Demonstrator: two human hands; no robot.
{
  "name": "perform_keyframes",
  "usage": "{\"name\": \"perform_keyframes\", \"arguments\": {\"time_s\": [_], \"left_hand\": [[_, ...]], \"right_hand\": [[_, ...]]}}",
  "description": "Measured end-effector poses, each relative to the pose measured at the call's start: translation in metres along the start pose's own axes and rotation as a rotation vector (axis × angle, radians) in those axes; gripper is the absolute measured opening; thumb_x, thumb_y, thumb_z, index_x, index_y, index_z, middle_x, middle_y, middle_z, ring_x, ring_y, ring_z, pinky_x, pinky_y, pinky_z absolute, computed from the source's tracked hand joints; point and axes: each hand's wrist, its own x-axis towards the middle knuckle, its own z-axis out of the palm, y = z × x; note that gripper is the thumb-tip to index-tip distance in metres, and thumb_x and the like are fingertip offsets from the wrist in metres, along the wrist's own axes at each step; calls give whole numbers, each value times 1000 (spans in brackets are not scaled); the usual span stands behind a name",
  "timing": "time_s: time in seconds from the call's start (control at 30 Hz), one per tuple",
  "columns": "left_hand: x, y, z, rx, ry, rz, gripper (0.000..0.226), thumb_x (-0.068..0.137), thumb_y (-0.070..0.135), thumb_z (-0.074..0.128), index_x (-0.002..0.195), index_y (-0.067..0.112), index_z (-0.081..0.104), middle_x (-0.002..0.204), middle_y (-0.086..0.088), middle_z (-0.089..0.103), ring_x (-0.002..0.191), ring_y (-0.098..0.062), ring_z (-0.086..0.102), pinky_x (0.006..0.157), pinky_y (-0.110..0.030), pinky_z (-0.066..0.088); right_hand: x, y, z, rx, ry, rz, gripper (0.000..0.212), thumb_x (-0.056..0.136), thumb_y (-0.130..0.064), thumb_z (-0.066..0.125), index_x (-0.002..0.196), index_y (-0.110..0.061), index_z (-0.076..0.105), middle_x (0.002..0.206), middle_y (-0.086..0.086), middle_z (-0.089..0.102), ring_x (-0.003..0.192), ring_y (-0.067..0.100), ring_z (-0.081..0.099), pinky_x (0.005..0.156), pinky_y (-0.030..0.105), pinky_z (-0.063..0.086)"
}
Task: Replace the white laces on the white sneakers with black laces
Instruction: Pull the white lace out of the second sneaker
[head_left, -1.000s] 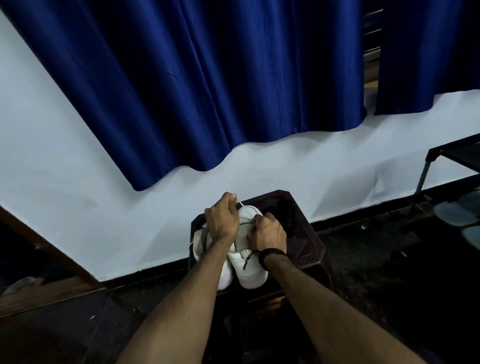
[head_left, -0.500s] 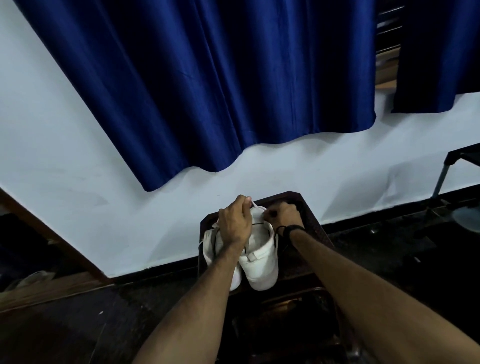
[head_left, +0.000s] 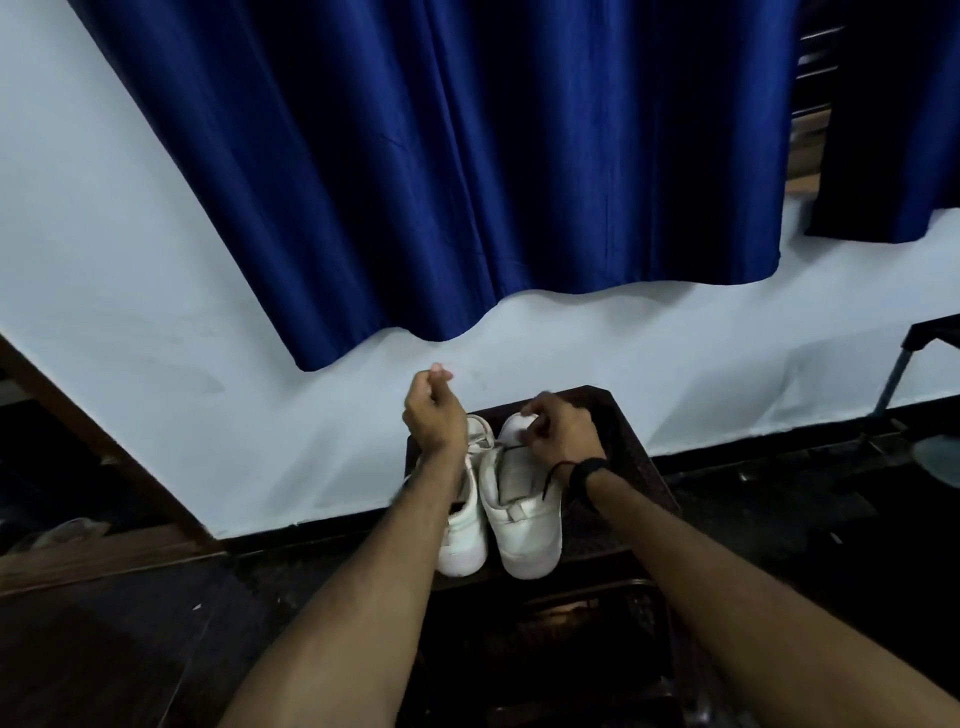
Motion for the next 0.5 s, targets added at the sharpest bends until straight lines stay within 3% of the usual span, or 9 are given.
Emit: {"name": "perform_keyframes", "arguments": {"time_s": [0.1,0.17,0.3,0.5], "left_hand": [[16,12,-12,-77,-3,-45,30,102,22,47,94,5,71,93,-1,70,84,-14,62,75,-13,45],[17,13,-17,-29,-105,-19,30,102,26,48,103,7,71,102,-7,69,89,-17,62,87,-22,48],[-5,-6,-19,502,-126,110,45,91,38,61,128,15,58,125,-8,55,120,-28,47,101,-43,35],[-48,-28,-14,706,-304,372,39,79,21,61,118,22,59,118,-3,57,117,-27,47,98,-45,34]], "right_hand": [[-13,-1,9,-166,-64,-30,21,76,-8,62,86,-23,75,90,1,73,88,22,68,77,27,54],[-13,-13,13,-299,-79,-24,23,82,-13,60,97,-22,75,102,7,71,97,26,65,80,28,50],[-2,-26,22,-431,-119,53,32,96,-10,41,120,-8,61,125,16,59,118,32,56,92,35,45],[1,-22,26,-485,-64,106,32,98,-20,40,122,-7,57,125,17,55,115,34,55,92,39,45]]}}
